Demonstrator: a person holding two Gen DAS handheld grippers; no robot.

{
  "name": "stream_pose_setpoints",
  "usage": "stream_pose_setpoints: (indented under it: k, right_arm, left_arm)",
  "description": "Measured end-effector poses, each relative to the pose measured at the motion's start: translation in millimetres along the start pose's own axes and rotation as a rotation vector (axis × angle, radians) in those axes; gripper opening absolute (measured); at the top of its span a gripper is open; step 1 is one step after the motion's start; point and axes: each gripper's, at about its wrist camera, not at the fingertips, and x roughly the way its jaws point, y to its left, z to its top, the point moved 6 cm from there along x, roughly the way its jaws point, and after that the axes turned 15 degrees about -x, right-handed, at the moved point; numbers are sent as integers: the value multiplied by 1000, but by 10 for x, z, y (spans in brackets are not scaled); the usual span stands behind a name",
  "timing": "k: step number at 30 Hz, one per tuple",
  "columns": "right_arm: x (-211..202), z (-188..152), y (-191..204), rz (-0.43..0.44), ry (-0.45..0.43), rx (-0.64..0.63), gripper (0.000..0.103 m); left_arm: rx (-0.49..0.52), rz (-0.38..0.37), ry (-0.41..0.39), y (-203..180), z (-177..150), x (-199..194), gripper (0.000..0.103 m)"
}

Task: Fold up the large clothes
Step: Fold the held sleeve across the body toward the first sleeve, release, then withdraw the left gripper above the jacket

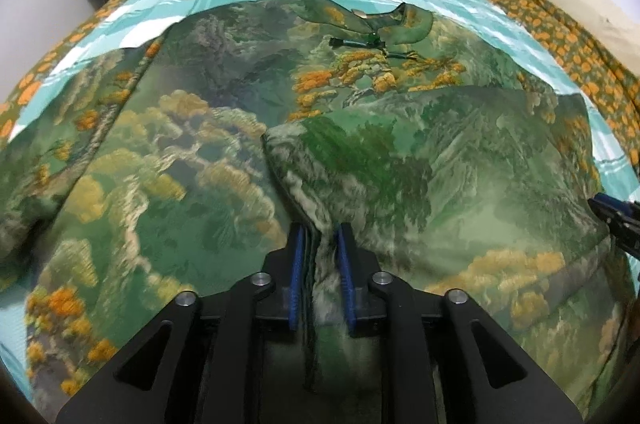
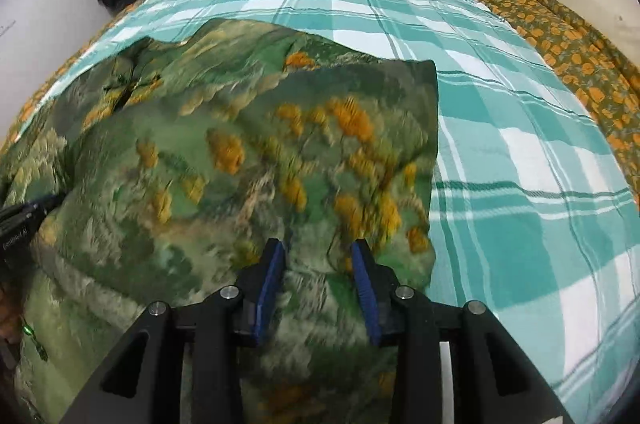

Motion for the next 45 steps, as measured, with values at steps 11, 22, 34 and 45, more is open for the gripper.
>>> stream_pose_setpoints:
  k: [11, 22, 34, 45]
  right_arm:
    - [-960, -809, 347, -45, -187, 25, 54]
    - [-1373, -984, 883, -46, -299, -163, 54]
    - [-1264, -1048, 1131, -21, -263, -222, 54]
    - [-1136, -1065, 1195, 11, -236, -201, 54]
  left_arm:
    - [-73, 46, -1, 727, -383, -854, 87]
    - [-585, 163, -94, 2592, -5, -1308, 87]
    - [-1127, 127, -165, 4318, -28, -1190, 87]
    - [-1077, 218, -251, 4499, 134, -1366, 11]
